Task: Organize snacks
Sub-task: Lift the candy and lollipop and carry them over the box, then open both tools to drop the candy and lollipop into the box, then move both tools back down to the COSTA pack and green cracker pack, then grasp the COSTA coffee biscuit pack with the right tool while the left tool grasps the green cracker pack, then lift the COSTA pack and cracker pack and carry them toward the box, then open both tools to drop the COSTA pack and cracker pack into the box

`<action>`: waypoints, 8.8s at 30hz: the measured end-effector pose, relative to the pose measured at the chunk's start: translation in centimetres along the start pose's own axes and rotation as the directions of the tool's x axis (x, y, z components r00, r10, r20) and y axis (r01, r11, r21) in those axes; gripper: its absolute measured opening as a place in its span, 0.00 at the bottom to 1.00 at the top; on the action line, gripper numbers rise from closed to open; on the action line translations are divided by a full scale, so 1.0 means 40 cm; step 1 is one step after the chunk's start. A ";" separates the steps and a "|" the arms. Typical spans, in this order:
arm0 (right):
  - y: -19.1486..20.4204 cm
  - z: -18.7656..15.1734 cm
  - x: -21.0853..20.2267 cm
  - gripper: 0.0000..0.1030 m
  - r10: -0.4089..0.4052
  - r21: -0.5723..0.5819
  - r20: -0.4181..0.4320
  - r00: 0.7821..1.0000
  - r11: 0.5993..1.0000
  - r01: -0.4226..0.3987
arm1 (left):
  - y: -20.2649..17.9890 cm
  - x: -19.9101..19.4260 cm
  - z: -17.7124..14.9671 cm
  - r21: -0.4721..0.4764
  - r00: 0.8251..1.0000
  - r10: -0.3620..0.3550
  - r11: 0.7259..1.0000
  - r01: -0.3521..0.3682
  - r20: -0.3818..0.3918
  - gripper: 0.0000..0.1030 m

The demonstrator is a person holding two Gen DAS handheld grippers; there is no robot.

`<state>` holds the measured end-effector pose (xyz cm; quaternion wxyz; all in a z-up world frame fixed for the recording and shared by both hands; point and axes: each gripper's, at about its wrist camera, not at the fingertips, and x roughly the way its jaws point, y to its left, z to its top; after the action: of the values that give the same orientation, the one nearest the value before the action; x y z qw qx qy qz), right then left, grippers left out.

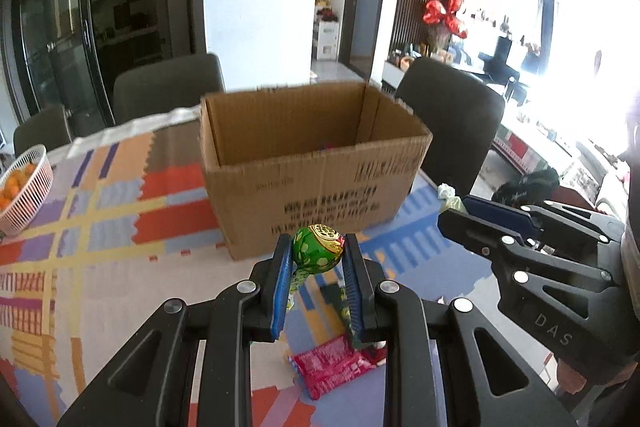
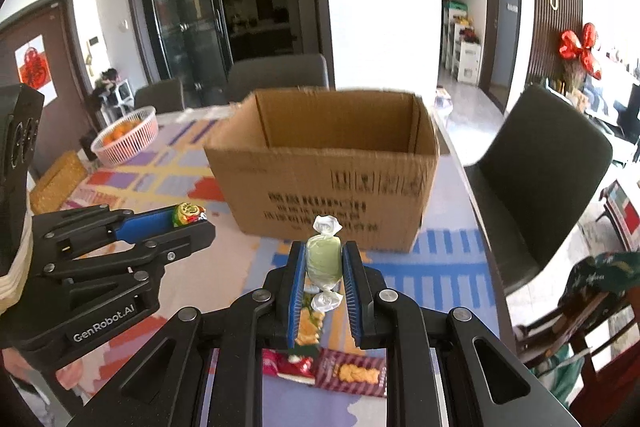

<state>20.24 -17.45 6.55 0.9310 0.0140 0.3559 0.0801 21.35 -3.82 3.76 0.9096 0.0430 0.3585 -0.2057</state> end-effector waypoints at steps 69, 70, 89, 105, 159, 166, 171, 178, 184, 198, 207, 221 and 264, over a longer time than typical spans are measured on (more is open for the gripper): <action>-0.042 0.078 0.013 0.49 -0.071 0.022 0.025 0.997 0.997 0.071 | -0.017 0.018 0.051 0.025 0.997 0.074 0.997 -0.074 -0.004 0.57; -0.048 0.066 0.006 0.49 -0.072 0.031 0.022 0.997 0.997 0.071 | -0.024 0.022 0.043 0.026 0.998 0.069 0.997 -0.069 -0.013 0.57; -0.078 -0.116 0.047 0.49 -0.074 -0.183 -0.199 0.977 0.982 0.037 | -0.119 0.113 -0.139 -0.044 0.984 0.049 0.997 -0.057 -0.169 0.57; -0.080 -0.234 0.160 0.63 0.028 -0.309 -0.386 0.922 0.938 -0.158 | -0.141 0.238 -0.179 -0.038 0.962 0.051 0.997 -0.064 -0.267 0.59; -0.109 -0.240 0.242 0.44 0.086 -0.255 -0.446 0.891 0.942 -0.219 | -0.109 0.266 -0.201 -0.071 0.946 0.002 0.997 -0.027 -0.323 0.43; -0.100 -0.235 0.252 0.38 0.050 -0.227 -0.439 0.897 0.960 -0.164 | -0.101 0.236 -0.213 -0.084 0.952 0.009 0.996 -0.037 -0.305 0.43; -0.099 -0.243 0.242 0.37 0.038 -0.171 -0.418 0.907 0.978 -0.120 | -0.084 0.210 -0.219 -0.094 0.957 0.018 0.994 -0.048 -0.291 0.43; -0.093 -0.235 0.194 0.38 0.040 -0.106 -0.364 0.931 0.991 -0.084 | -0.066 0.174 -0.218 -0.113 0.964 0.014 0.993 -0.045 -0.266 0.43; -0.088 -0.206 0.149 0.38 0.058 -0.057 -0.300 0.952 0.995 -0.079 | -0.055 0.138 -0.205 -0.115 0.973 0.021 0.992 -0.048 -0.231 0.43; -0.052 -0.084 0.064 0.38 0.029 -0.019 -0.126 0.992 0.999 -0.032 | -0.014 0.042 -0.113 -0.134 0.994 0.046 0.989 -0.059 -0.098 0.43; -0.028 0.006 0.006 0.38 0.044 0.007 -0.011 0.999 0.999 -0.044 | 0.009 -0.014 -0.032 -0.113 0.998 0.066 0.991 -0.067 -0.009 0.43; -0.006 0.150 0.010 0.38 0.061 0.019 0.064 0.996 0.998 -0.062 | 0.057 -0.019 0.096 -0.114 0.994 0.092 0.990 -0.086 0.054 0.43; -0.010 0.158 0.039 0.47 -0.051 -0.025 0.081 0.995 0.998 0.054 | 0.071 -0.013 0.079 -0.007 0.989 0.139 0.990 -0.139 0.041 0.61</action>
<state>25.63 -17.41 10.19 0.9464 -0.0048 0.3175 0.0598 24.16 -1.77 6.26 0.9290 0.0615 0.3361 -0.1419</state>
